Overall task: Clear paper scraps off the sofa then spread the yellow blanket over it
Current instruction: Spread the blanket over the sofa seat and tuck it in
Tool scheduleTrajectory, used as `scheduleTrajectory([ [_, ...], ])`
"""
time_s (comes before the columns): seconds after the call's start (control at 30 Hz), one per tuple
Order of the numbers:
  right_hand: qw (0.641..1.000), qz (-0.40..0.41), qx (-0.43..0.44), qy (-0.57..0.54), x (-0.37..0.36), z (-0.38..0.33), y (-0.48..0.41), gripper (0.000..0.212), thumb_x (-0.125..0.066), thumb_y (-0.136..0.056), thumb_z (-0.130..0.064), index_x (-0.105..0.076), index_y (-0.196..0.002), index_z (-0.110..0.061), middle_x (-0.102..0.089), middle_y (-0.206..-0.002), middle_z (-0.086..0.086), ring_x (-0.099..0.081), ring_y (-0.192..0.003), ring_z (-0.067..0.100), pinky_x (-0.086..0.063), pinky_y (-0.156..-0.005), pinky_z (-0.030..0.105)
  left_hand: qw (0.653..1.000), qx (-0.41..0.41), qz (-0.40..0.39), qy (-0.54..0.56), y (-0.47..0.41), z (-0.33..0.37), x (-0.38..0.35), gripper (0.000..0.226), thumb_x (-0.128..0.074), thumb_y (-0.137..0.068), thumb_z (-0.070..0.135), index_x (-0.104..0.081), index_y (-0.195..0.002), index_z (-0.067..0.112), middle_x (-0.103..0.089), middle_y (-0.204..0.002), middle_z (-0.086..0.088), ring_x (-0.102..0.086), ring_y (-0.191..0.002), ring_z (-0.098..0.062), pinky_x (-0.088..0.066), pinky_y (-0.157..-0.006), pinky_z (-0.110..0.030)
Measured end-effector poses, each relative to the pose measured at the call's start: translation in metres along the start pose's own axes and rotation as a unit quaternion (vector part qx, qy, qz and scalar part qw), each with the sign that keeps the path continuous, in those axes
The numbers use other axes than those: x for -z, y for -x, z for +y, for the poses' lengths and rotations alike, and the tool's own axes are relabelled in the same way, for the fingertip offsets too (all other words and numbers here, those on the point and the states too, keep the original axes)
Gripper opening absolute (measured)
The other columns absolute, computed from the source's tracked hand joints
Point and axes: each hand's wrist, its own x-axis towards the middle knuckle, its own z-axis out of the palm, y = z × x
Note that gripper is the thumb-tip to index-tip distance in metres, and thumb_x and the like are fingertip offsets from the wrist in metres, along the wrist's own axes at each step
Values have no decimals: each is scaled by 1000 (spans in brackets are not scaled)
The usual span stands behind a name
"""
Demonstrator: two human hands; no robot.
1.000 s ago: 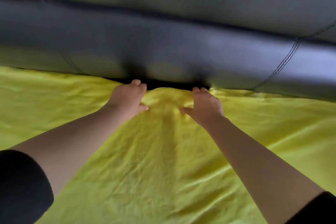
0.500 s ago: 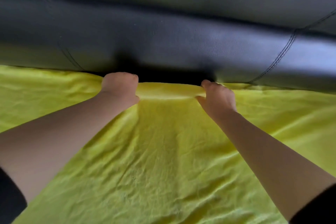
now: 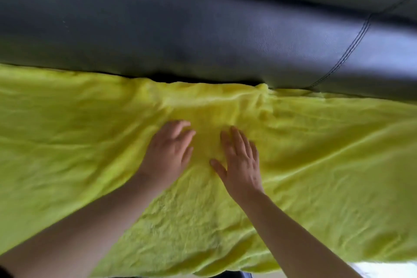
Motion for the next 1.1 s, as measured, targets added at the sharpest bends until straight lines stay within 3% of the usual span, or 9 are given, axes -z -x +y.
scheduleTrajectory([
  [0.1, 999, 6, 32, 34, -14, 6, 2, 68, -38, -93, -56, -36, -148, -16, -28, -156, 14, -25, -144, 30, -21, -115, 52, 994, 20, -99, -36, 28, 18, -32, 60, -39, -90, 42, -38, -143, 15, -29, -155, -9, -27, -142, -34, -24, -111, -52],
  [0.2, 998, 25, 45, 47, -20, 17, 7, 67, -34, -95, -57, -32, -150, -17, -22, -158, 11, -19, -146, 29, -15, -117, 52, 988, 34, -127, -78, 36, 21, -48, 72, -29, -91, 57, -17, -152, 21, -4, -161, -4, -2, -148, -33, -10, -115, -56],
  [0.33, 998, 46, 7, 44, -19, 32, 16, 65, -36, -96, -54, -34, -149, -16, -25, -157, 11, -21, -146, 29, -17, -117, 50, 984, 37, -144, -95, 37, 20, -49, 90, -30, -84, 73, -10, -153, 19, 3, -161, -6, 5, -147, -34, -9, -115, -59],
  [0.4, 997, 71, -12, 15, -13, 36, 20, 60, -45, -94, -47, -44, -143, -12, -36, -152, 14, -33, -140, 32, -26, -113, 47, 981, 39, -160, -98, 37, 21, -48, 98, -31, -78, 78, -6, -153, 20, 8, -161, -6, 10, -147, -35, -7, -115, -60],
  [0.53, 989, 130, -68, -26, 4, 47, 43, 43, -57, -86, -33, -61, -123, -12, -57, -128, 10, -55, -113, 33, -43, -92, 44, 976, 38, -195, -88, 33, 26, -43, 105, -45, -69, 80, 5, -150, 37, 24, -158, -7, 24, -142, -38, 2, -112, -65],
  [0.67, 982, 83, -164, -41, 8, 55, 58, 53, -69, -81, -38, -57, -126, -12, -54, -124, 13, -52, -110, 36, -47, -87, 47, 965, 61, -236, -96, 24, 35, -37, 108, -51, -68, 80, 17, -144, 46, 41, -150, -6, 34, -137, -43, 7, -108, -70],
  [0.73, 982, 69, -169, -56, 10, 59, 54, 52, -75, -77, -34, -60, -121, -11, -56, -116, 14, -55, -103, 36, -50, -81, 45, 961, 71, -248, -104, 21, 39, -36, 110, -51, -67, 81, 19, -143, 46, 42, -149, -7, 33, -136, -44, 6, -107, -72],
  [0.9, 986, 56, -123, -99, 15, 68, 40, 18, -76, -78, -19, -67, -92, -10, -65, -90, 8, -64, -81, 33, -50, -61, 36, 954, 82, -264, -112, 21, 40, -36, 123, -51, -58, 87, 28, -141, 42, 45, -147, -8, 36, -134, -43, 4, -106, -73],
  [1.1, 982, 64, -115, -134, 31, 95, 47, 13, -77, -77, -12, -68, -86, -9, -66, -83, 8, -63, -71, 30, -52, -61, 37, 947, 83, -289, -111, 21, 39, -37, 143, -57, -45, 89, 38, -137, 37, 52, -141, -8, 42, -131, -42, 8, -106, -73],
])
